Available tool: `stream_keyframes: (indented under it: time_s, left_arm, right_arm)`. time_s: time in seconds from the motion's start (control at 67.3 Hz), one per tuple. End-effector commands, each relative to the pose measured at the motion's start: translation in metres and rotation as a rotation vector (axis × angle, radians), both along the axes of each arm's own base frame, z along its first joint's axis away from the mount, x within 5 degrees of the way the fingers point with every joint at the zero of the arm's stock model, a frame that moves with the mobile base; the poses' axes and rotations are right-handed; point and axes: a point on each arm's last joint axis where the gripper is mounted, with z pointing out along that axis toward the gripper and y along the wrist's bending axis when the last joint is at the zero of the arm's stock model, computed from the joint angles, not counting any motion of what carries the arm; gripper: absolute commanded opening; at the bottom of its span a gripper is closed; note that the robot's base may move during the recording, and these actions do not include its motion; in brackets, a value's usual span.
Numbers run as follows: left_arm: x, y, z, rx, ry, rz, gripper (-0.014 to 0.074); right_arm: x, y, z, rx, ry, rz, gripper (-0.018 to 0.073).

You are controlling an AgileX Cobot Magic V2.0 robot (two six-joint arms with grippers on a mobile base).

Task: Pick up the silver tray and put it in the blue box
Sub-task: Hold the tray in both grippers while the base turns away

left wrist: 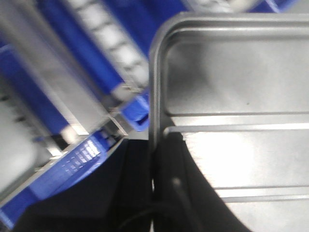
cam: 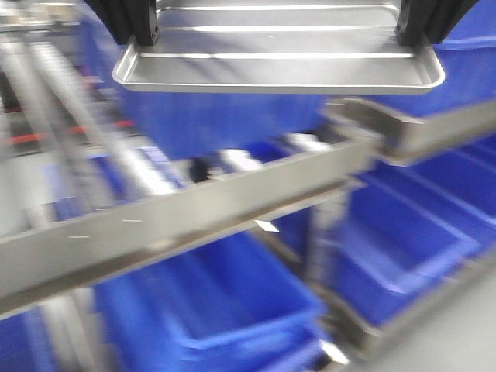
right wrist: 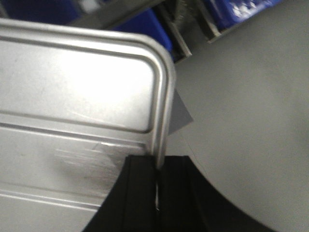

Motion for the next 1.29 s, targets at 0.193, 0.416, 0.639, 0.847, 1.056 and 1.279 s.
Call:
stream_keyframes:
  time_s: [0.193,0.416,0.639,0.847,1.056,1.279]
  left_arm:
    - [-0.0072,0.0098,0.0286,-0.006,-0.099,-0.009,-0.0098]
    - [-0.0072,0.0098,0.0286,-0.006,-0.099,-0.009,-0.0098]
    - [-0.0072,0.0098,0.0286,-0.006,-0.099,-0.009,-0.0098]
    - [-0.0072,0.0098,0.0286,-0.006,-0.099,-0.009,-0.0105]
    - [-0.0072,0.0098,0.0286,-0.006,-0.099,-0.009,-0.0105]
    - [-0.0072,0.0098,0.0286,-0.006,-0.099,-0.009,-0.0105]
  right_arm:
    - [-0.0041,-0.0076,0.0276,-0.015,-0.129,0.016,0.0059]
    - [-0.0041,-0.0076,0.0276,-0.015,-0.129,0.016,0.0059]
    - [-0.0041,-0.0076,0.0276,-0.015,-0.129,0.016,0.0059]
    - [-0.0041,-0.0076,0.0276,-0.015,-0.129,0.016,0.0059]
    - [-0.0041,-0.0076,0.0276,-0.015,-0.129,0.016,0.0059]
    - [-0.0041,-0.0076,0.0276,-0.015,-0.129,0.016,0.0059]
